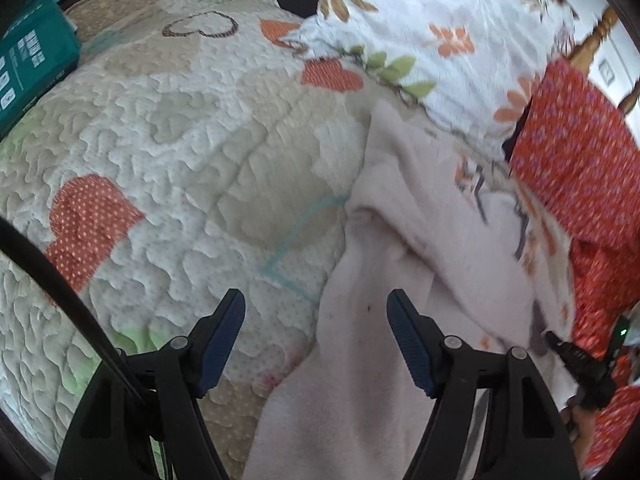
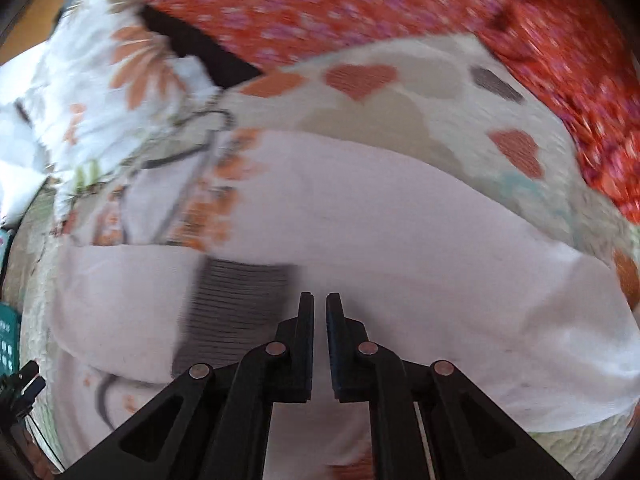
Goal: Fold small clothes
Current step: 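Grasp the other sleeve's grey cuff with the right tool and lift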
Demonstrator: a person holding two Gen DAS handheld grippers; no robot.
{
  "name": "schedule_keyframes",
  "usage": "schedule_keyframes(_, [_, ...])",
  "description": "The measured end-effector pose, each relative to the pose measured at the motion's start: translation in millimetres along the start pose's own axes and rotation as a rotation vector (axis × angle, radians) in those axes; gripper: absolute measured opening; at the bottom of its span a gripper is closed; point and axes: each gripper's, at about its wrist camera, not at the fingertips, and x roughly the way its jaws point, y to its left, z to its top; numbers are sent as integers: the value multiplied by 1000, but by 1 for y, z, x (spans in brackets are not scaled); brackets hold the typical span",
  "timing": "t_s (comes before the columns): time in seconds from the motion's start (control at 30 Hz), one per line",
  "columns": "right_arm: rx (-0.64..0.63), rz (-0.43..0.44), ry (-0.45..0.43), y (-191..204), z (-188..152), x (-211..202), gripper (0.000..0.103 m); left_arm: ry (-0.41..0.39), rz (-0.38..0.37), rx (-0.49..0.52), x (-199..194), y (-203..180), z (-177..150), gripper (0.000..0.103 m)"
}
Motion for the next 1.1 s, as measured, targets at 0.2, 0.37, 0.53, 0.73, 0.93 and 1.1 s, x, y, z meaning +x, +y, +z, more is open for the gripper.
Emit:
schedule_keyframes(0.2, [96,235,20,-29,-9,-26,22,3,45,73,1,-17,-15,72])
schedule_keyframes(0.37, [34,303,4,3,-9,-31,49,-13,34,88,-5,-22,-19,72])
schedule_keyframes(0.53, [-20,174,102,27,4,13,52,-17,35,85,-7,-21,-18,72])
schedule_keyframes(0.73, [-85,222,69,48,0,9,7,-26,42,63,-8,-15,-13,72])
schedule_keyframes(0.93, [-53,77,48,17,7,6,6,1,44,78,-2,-19,-16,72])
schedule_keyframes(1.1, [-58,-11,52,-4,7,9,16,35,106,122,12,-26,-23,72])
